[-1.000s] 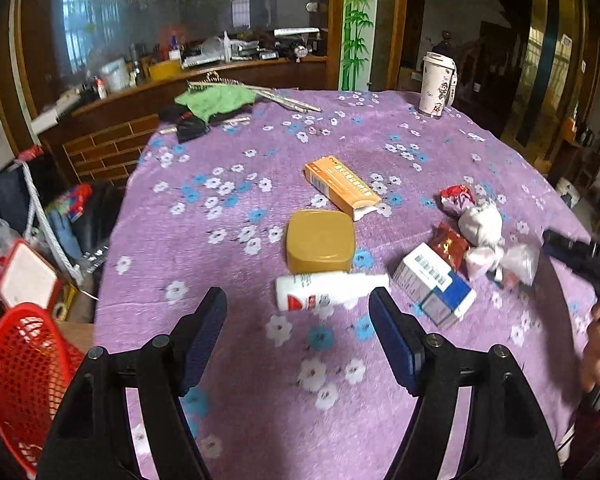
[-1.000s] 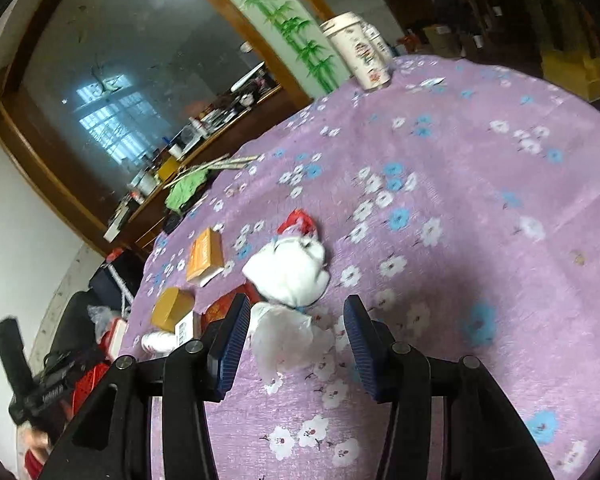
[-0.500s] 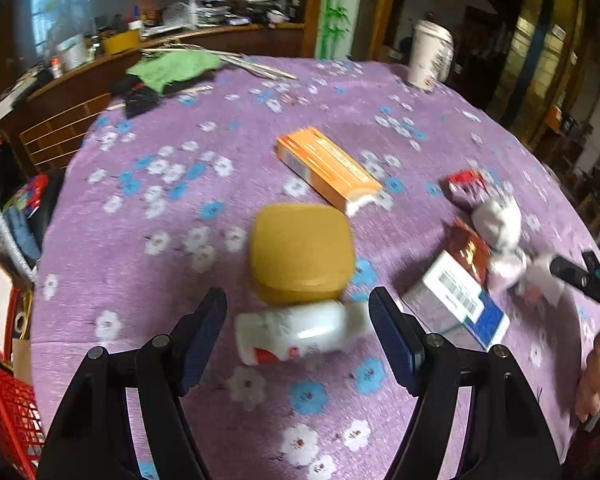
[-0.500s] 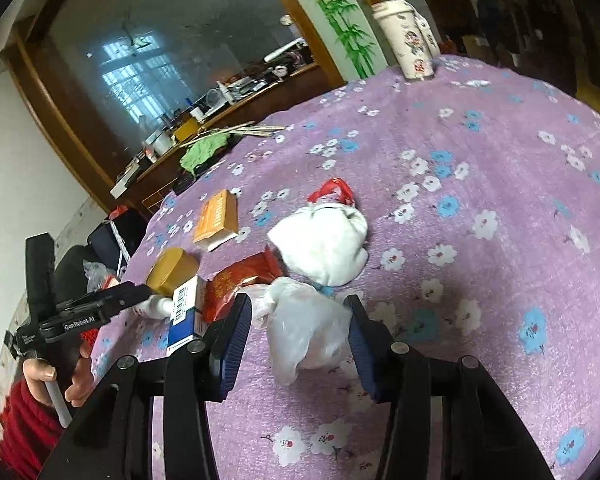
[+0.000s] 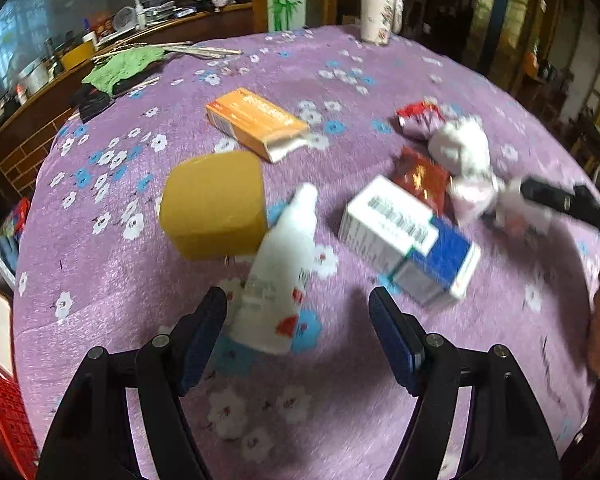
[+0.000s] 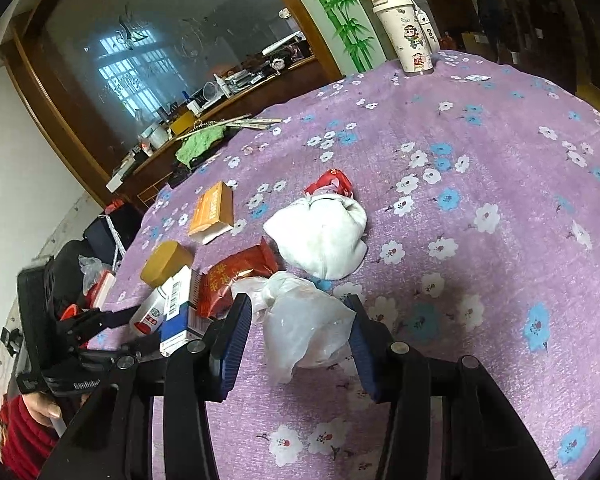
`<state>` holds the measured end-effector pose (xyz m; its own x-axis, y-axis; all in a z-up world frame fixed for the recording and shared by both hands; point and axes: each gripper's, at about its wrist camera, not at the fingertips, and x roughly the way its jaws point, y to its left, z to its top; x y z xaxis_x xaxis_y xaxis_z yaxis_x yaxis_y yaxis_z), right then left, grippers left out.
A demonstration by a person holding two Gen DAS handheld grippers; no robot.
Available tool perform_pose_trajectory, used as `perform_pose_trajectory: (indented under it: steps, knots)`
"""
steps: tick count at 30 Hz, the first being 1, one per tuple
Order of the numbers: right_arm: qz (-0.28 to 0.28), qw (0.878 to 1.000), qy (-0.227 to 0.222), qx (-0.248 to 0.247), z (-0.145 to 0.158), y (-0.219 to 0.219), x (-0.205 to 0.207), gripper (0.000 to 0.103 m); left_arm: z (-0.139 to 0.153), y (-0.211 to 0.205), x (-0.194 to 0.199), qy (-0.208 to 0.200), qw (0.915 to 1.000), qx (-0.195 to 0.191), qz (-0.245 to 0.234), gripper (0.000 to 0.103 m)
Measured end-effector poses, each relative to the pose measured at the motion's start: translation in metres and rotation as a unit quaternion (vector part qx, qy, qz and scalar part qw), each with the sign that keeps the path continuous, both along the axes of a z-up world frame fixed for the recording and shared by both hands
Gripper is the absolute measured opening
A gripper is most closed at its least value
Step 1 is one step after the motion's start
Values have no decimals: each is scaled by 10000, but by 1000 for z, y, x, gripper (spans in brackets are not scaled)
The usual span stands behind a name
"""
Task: Collect trash
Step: 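Grasp the white spray bottle with the left tool while the right tool grasps the clear plastic bag, then hold the spray bottle and plastic bag closed in both tools above the table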
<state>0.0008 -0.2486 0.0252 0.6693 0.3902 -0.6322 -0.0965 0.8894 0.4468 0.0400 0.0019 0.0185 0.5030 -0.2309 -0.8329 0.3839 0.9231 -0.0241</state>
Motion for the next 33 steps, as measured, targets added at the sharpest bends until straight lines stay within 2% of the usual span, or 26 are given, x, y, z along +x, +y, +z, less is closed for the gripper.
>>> perform_pose_trajectory:
  steps: [2,3,4,5,6,9,14,20,25,33]
  knots:
    - [32,9999,26,-93,-1,3,1,51,2,-1,5,-68,9999,-69,81,71]
    - [65,9998,22,-167,-1,6,2,49,3,-1,5,-102,9998,-97,102,65]
    - [99,9996,13,-273,-1,10,2,46,2,-2,6,-104,9998,-121,109,48]
    - [153,9994,15,-320,-1,13,2,39,1,-3,8,-76,9998,-110,122,40]
    - [219,9993,22,-302,-1,14,3,37,-2,-3,10,0,9998,-112,153,29]
    - [210,9996,41,-178,-3,11,3,31,-5,0,10,-25,9995,-214,232,28]
    - [145,9997,-72,-160,0,10,0,26,-1,1,-1,-156,9986,-340,362,28]
    - [56,9969,-626,-473,16,17,-15,26,22,5,-29,-918,9927,-559,547,28]
    - [25,9927,-981,-698,27,23,-24,26,33,7,-36,-1412,9857,-530,747,28]
    - [15,9914,-1085,-727,30,24,-25,26,33,22,-31,-1484,9825,-641,926,28]
